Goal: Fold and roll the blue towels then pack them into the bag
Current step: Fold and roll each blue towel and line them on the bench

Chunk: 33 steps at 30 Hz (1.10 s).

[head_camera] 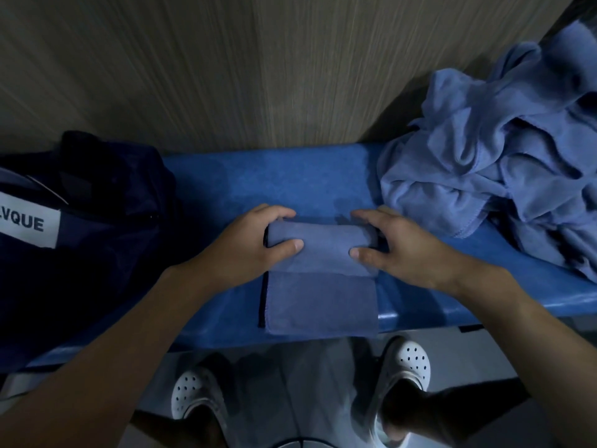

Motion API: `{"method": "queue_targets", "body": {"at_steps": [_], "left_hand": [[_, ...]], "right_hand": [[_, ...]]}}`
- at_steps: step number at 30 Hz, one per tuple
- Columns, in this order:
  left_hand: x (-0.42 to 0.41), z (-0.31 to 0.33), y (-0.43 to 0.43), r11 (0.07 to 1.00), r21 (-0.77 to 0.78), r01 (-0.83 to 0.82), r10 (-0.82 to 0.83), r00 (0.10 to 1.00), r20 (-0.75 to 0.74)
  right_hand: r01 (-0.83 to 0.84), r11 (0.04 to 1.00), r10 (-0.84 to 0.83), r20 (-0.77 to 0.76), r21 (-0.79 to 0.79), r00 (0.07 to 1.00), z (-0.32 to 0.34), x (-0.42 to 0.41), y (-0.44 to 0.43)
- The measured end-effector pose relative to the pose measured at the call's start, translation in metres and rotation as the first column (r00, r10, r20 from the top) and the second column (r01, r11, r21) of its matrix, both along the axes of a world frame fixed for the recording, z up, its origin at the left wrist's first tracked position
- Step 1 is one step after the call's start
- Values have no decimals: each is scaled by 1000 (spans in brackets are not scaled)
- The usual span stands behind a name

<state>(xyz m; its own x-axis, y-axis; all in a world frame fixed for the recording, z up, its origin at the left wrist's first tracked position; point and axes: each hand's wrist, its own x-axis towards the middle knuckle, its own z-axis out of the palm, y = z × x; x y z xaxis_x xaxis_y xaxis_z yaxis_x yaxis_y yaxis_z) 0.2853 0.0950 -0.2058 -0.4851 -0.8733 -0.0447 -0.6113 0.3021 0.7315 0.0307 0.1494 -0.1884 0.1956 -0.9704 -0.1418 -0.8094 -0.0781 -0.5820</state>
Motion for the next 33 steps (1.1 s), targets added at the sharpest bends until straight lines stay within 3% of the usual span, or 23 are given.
{"method": "queue_targets", "body": {"at_steps": [6, 13, 17, 20, 23, 29, 33], "left_hand": [[-6, 3, -5, 984, -171, -44, 28, 995, -98], [0, 20, 18, 984, -122, 128, -142, 984, -111], [0, 21, 37, 988, -47, 144, -150, 975, -164], [-2, 18, 46, 987, -40, 158, -162, 973, -166], [-1, 16, 47, 984, -28, 174, -176, 971, -163], [1, 16, 48, 981, 33, 192, -194, 979, 57], [1, 19, 44, 985, 81, 155, -158, 987, 32]], "right_hand": [[49, 959, -61, -37, -279, 997, 1, 2, -8], [-29, 954, 41, 33, -298, 999, 7, 3, 15], [-36, 936, 98, 161, -349, 982, 5, 10, 29], [-17, 936, 83, 175, -352, 981, 3, 12, 36], [-6, 956, 39, 107, -294, 994, 0, 11, 41], [0, 1000, -1, -67, -15, 998, -5, 4, 47], [36, 999, -36, 31, 17, 999, 0, 7, 44]]}}
